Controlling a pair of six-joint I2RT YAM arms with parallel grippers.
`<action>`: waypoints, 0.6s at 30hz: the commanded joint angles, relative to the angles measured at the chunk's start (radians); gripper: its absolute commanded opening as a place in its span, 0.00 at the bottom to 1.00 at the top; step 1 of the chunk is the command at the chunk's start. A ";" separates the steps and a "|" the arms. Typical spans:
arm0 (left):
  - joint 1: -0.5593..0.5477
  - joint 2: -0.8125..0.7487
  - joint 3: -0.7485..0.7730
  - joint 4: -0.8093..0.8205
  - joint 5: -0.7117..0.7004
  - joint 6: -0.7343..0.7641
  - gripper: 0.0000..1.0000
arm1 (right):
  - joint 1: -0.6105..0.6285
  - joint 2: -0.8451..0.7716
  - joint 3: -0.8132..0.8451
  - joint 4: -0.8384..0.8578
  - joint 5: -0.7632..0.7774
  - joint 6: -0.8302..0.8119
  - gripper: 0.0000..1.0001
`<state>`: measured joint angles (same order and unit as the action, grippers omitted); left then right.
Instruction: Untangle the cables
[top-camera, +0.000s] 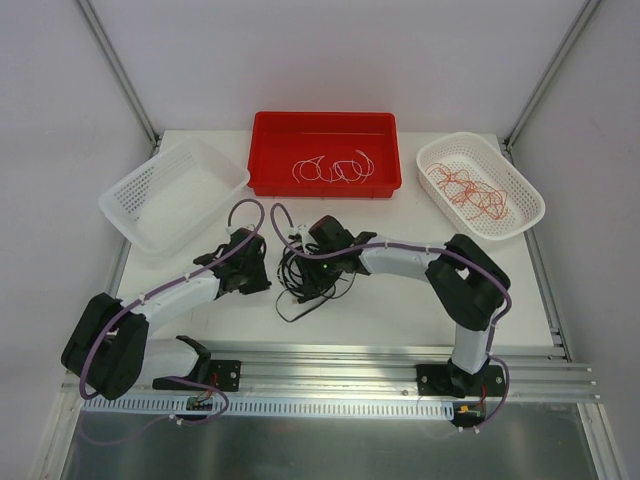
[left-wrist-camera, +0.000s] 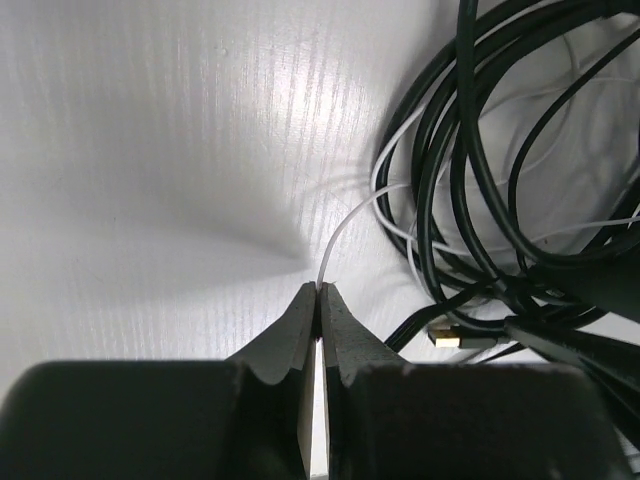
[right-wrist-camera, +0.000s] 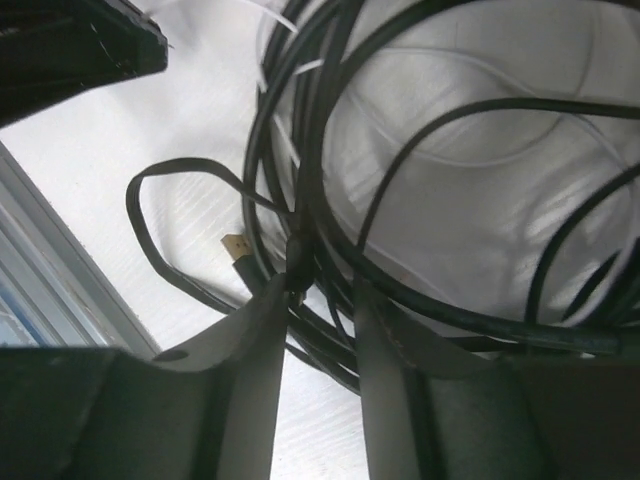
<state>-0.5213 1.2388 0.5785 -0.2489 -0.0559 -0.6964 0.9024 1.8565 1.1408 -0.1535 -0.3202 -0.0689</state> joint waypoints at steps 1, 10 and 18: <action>0.017 -0.019 -0.003 -0.001 0.011 -0.008 0.00 | 0.013 -0.034 -0.009 -0.041 -0.017 -0.015 0.34; 0.047 -0.045 -0.011 -0.007 0.011 0.011 0.00 | -0.003 -0.305 -0.044 -0.159 0.105 -0.065 0.01; 0.093 -0.150 -0.003 -0.068 0.004 0.044 0.00 | -0.203 -0.657 -0.159 -0.273 0.210 -0.097 0.01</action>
<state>-0.4419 1.1469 0.5674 -0.2745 -0.0517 -0.6849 0.7776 1.2682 1.0252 -0.3542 -0.1799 -0.1383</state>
